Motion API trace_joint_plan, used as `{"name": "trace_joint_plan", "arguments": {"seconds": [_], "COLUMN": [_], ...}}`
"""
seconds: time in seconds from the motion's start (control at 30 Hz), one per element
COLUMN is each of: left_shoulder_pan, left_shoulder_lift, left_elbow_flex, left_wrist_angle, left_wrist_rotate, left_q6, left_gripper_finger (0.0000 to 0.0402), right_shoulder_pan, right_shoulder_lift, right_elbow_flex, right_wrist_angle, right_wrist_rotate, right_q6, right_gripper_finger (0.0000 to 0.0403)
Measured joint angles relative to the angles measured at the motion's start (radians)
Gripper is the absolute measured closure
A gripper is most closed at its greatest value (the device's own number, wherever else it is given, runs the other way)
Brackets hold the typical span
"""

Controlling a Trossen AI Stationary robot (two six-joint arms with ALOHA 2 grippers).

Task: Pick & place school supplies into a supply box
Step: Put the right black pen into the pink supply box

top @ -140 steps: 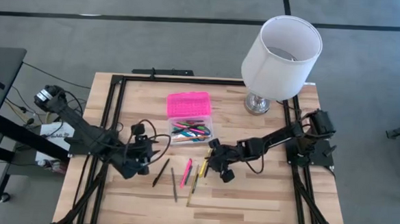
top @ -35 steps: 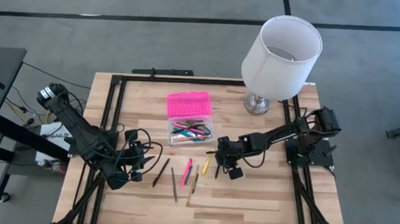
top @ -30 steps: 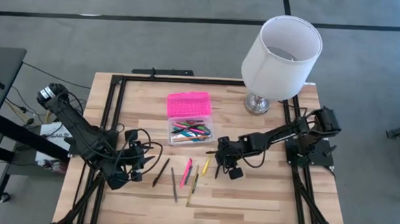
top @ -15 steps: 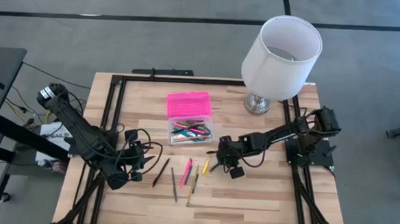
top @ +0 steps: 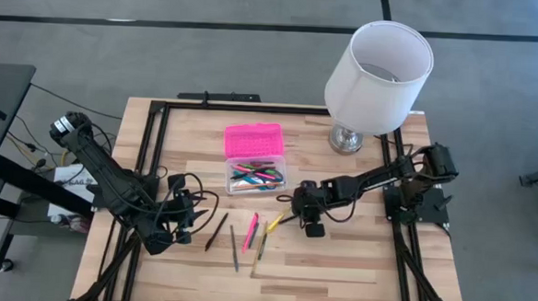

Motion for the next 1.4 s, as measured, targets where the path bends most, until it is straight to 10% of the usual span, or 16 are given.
{"name": "trace_joint_plan", "arguments": {"seconds": [0.33, 1.0, 1.4], "left_shoulder_pan": [0.0, 0.0, 0.0], "left_shoulder_lift": [0.0, 0.0, 0.0], "left_elbow_flex": [0.0, -0.138, -0.211], "left_wrist_angle": [-0.001, 0.008, 0.006], "left_wrist_rotate": [0.001, 0.006, -0.028], "left_q6": [-0.004, -0.112, -0.144], "left_gripper_finger": [0.0256, 0.0256, 0.0256], "right_shoulder_pan": [0.041, 0.104, 0.077], "right_shoulder_lift": [-0.003, 0.005, 0.003], "right_elbow_flex": [0.002, 0.136, 0.287], "right_wrist_angle": [-0.042, -0.217, -0.262], "right_wrist_rotate": [0.013, 0.0, 0.27], "right_q6": [0.011, -0.051, -0.175], "right_gripper_finger": [0.0392, 0.0397, 0.0398]}}
